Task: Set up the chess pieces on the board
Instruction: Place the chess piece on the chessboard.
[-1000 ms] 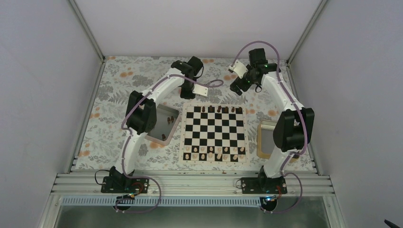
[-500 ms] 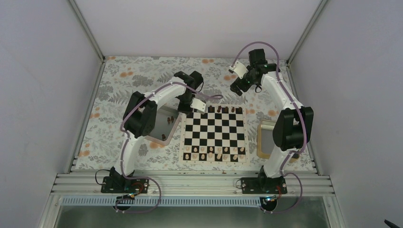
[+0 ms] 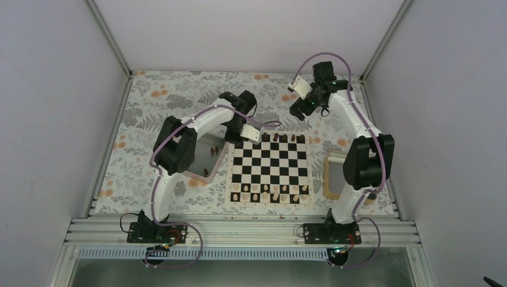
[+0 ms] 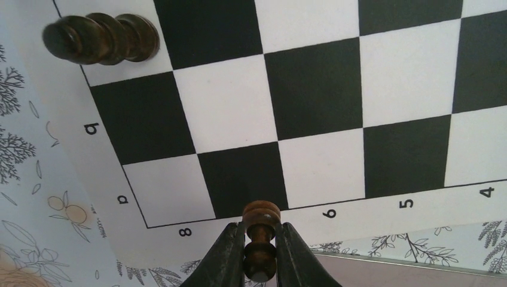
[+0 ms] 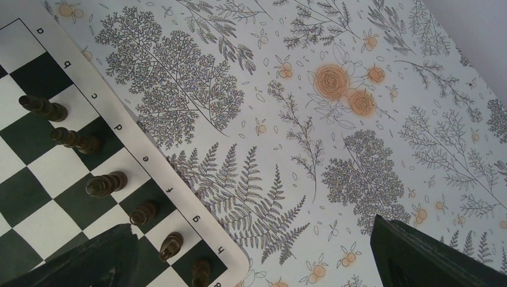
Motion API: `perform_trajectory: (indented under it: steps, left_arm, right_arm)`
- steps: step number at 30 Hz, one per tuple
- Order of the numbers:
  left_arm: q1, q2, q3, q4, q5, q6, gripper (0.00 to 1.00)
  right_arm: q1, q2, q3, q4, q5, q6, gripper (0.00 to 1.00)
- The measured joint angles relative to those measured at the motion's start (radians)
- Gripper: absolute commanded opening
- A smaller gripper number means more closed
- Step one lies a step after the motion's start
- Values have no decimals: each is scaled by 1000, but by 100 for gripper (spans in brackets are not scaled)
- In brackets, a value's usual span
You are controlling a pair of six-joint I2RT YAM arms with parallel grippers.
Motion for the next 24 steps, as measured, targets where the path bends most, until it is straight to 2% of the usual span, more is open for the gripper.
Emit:
perform_trajectory:
  steps: [17,24]
  left_arm:
    - [-9,72,53,-8,-20,0,15]
    - [-9,75,53,-7,-37,-1,19]
  right_arm:
    - [0,0,0,-3,-1,0,100]
    - [0,0,0,-4,-1,-1,100]
